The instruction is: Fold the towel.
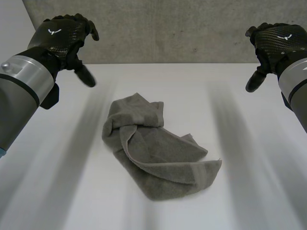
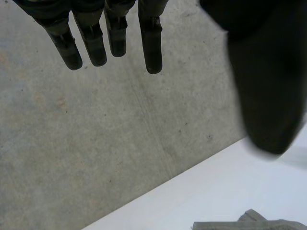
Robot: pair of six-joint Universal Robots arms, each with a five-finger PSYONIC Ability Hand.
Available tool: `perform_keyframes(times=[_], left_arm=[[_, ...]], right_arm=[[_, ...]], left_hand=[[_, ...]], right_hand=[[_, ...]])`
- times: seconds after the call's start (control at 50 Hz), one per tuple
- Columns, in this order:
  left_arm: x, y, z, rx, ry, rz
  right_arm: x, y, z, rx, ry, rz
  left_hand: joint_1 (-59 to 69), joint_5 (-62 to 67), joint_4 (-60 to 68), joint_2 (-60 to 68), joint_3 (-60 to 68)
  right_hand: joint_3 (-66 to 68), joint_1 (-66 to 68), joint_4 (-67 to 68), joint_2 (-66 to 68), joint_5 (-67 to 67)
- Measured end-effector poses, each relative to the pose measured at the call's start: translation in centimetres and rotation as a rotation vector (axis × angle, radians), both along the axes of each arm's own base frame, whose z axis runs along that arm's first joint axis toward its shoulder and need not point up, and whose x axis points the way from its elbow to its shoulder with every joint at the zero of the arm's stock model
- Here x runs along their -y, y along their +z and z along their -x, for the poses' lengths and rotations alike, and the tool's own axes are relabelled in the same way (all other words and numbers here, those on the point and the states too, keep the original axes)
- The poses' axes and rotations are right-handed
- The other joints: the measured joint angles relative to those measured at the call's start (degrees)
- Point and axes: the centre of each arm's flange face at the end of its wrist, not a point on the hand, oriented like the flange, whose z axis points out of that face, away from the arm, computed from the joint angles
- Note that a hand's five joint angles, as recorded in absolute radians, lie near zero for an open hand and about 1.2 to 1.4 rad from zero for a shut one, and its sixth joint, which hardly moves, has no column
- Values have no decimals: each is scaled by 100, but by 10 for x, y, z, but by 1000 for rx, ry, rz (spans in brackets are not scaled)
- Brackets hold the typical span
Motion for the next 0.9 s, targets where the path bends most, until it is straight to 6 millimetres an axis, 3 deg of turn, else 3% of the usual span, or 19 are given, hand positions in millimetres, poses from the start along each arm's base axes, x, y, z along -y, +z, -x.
perform_keyframes(times=[0.68, 0.78, 0.9], left_arm=[[3, -7, 1, 10, -3, -29], [0, -10, 4, 23, -40, -33], [-11, -28, 19, 90, -217, -57]], right_arm=[[-2, 1, -1, -11, 17, -15], [-11, -2, -8, -41, 98, -62], [-39, -19, -19, -109, 359, -280]], left_hand=[[0, -17, 0, -5, 0], [0, -18, 0, -5, 0], [0, -19, 0, -5, 0]], right_hand=[[0, 0, 0, 0, 0], [0, 0, 0, 0, 0], [0, 0, 0, 0, 0]])
